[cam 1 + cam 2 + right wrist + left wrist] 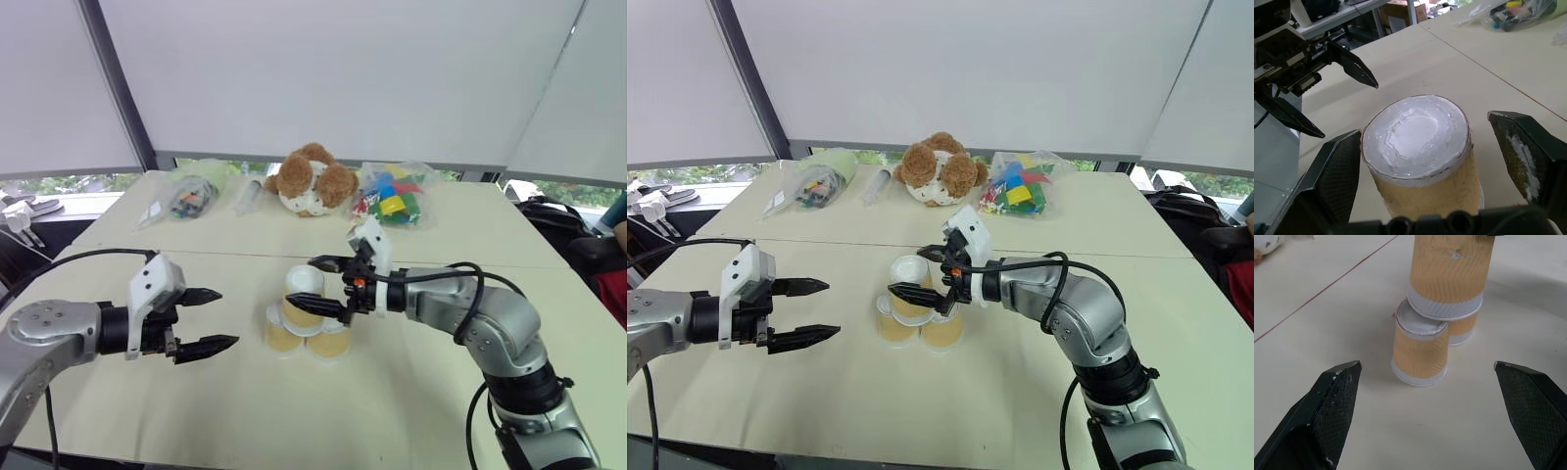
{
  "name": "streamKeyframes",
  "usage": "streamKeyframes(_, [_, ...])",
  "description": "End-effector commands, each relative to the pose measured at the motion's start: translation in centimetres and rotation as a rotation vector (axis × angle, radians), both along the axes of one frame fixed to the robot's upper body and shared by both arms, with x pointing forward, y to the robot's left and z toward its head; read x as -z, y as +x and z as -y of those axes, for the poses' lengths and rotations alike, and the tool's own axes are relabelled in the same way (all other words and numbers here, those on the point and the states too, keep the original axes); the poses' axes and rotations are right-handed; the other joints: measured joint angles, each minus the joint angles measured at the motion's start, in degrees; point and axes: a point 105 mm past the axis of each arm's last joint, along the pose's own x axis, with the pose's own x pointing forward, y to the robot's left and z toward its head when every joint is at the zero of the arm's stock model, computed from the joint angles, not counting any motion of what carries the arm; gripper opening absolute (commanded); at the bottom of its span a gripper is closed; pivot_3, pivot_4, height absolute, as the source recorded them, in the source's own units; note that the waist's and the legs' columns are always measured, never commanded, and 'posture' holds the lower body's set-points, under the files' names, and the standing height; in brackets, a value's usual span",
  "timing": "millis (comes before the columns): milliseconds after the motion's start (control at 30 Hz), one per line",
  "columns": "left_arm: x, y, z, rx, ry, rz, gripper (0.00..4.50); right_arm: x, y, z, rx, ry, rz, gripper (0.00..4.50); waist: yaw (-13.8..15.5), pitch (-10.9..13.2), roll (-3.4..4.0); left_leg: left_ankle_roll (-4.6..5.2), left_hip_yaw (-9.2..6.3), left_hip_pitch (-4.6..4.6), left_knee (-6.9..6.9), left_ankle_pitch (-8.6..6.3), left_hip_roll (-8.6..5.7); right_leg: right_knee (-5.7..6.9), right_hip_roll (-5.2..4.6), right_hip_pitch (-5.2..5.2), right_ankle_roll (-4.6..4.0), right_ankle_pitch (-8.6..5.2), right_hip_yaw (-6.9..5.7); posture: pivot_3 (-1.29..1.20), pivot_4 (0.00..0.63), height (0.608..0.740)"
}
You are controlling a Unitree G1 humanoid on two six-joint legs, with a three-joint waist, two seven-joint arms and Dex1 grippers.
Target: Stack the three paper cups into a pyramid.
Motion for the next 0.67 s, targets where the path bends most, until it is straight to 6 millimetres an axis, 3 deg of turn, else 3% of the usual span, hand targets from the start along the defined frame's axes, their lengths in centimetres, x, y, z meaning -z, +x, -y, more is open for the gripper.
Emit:
streamKeyframes(33, [-0.5, 0.1, 0.2, 0.011, 0.002, 0.037, 4.50, -3.5, -0.5, 0.4, -0.019, 0.081, 0.100, 4.43, 0.0, 0.0, 0.00, 0.00, 0.00, 0.00, 0.00, 0.00, 0.00, 0.00, 0.00, 0.00, 0.00, 0.00, 0.00, 0.00, 0.150, 0.740])
streamKeyframes(167, [-0.5, 0.2, 0.2, 0.010, -0.001, 0.037, 4.50, -5.6, -0.9, 0.7, -0.041, 0.136, 0.123, 4.43, 0.0, 0.0, 0.00, 0.00, 0.00, 0.00, 0.00, 0.00, 0.00, 0.00, 0.00, 0.00, 0.00, 0.00, 0.00, 0.00, 0.150, 0.740])
streamKeyframes(267, [-0.7, 0.5, -0.2, -0.008, -0.014, 0.038, 4.50, -8.6, -0.1, 3.3, 0.017, 0.208, 0.155, 4.43, 0.0, 0.0, 0.00, 0.00, 0.00, 0.00, -0.01, 0.00, 0.00, 0.00, 0.00, 0.00, 0.00, 0.00, 0.00, 0.00, 0.150, 0.740])
streamKeyframes(367, [-0.7, 0.6, -0.8, -0.032, -0.028, 0.033, 4.50, -9.4, 0.2, 6.9, 0.079, 0.192, 0.156, 4.43, 0.6, 0.0, -0.01, 0.00, 0.00, -0.01, 0.00, 0.00, -0.02, -0.04, -0.03, 0.04, 0.00, 0.00, 0.00, 0.00, 0.150, 0.740])
streamKeyframes(467, [-0.2, 0.7, -1.5, -0.064, -0.029, 0.021, 4.50, -6.4, -0.5, 11.5, 0.129, 0.048, 0.090, 4.43, 0.7, 0.0, -0.06, 0.06, -0.02, -0.01, -0.02, -0.03, -0.04, -0.22, -0.08, 0.13, -0.05, -0.03, -0.03, 0.00, 0.150, 0.740])
streamKeyframes(533, [0.2, 0.8, -1.9, -0.092, -0.056, 0.002, 4.50, -3.3, -1.4, 14.2, 0.168, -0.051, -0.001, 4.43, 0.5, 0.0, -0.06, 0.13, -0.03, 0.01, -0.04, -0.09, -0.05, -0.35, -0.11, 0.23, -0.05, -0.05, -0.07, 0.00, 0.150, 0.740])
streamKeyframes(600, [0.7, 1.0, -2.4, -0.122, -0.078, -0.014, 4.50, -0.4, -2.2, 15.8, 0.198, -0.139, -0.073, 4.43, 0.1, 0.0, -0.06, 0.15, -0.02, 0.02, -0.06, -0.09, -0.06, -0.34, -0.12, 0.23, 0.01, -0.02, -0.06, 0.00, 0.150, 0.740])
streamKeyframes(667, [1.1, 1.1, -2.7, -0.136, -0.081, -0.023, 4.50, 1.2, -2.7, 16.5, 0.205, -0.189, -0.100, 4.43, -0.1, 0.0, -0.05, 0.15, 0.00, 0.08, -0.04, -0.09, -0.03, -0.23, -0.06, 0.20, 0.03, -0.01, 0.00, 0.00, 0.150, 0.740])
